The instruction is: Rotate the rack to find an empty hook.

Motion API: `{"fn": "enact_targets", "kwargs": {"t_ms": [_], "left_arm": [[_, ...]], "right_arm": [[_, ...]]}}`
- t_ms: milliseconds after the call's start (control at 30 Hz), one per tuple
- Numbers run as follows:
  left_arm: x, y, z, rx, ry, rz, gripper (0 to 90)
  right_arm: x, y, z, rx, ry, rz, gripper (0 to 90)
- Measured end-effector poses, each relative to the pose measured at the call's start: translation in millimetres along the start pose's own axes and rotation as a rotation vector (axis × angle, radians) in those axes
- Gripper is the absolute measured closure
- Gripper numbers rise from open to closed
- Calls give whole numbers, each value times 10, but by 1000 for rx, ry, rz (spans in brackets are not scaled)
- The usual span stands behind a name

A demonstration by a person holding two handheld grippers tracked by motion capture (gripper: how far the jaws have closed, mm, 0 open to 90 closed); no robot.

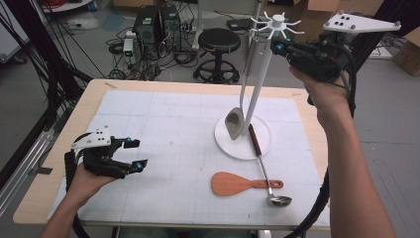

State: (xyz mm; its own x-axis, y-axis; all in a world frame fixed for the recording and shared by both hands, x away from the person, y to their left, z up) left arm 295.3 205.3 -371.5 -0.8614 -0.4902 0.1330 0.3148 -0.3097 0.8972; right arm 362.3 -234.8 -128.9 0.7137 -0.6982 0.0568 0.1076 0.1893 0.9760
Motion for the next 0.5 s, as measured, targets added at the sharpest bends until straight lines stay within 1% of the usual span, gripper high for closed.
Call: {"fn": "enact_targets", "kwargs": {"t_ms": [233,400,433,500], "left_arm": [[0,-1,-2,-3,3,0,243],[6,0,-6,-3,0,-1,243],[5,0,-5,-3,-1,-1,243],[5,0,-4,-3,0,-1,243]], "right_arm": [[18,-72,79,-3,11,1,895],[61,-124,154,-16,5,3,895],[72,-133,173,-21,4,-1,895],[90,-142,195,-16,-1,-10,895]]}}
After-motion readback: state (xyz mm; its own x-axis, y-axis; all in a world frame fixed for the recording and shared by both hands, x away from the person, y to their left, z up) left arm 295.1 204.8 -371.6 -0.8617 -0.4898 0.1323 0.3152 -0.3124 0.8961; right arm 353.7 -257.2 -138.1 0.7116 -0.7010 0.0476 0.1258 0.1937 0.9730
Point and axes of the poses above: each handheld gripper's, and its own axes: z roughly backward along the jaws, y roughly out of its top, x roughly to its right, the point moved 3 cm from there along -z, roughly forward along the jaws, and after that the axes turned 3 degrees about -x, right-handed, at the moved point
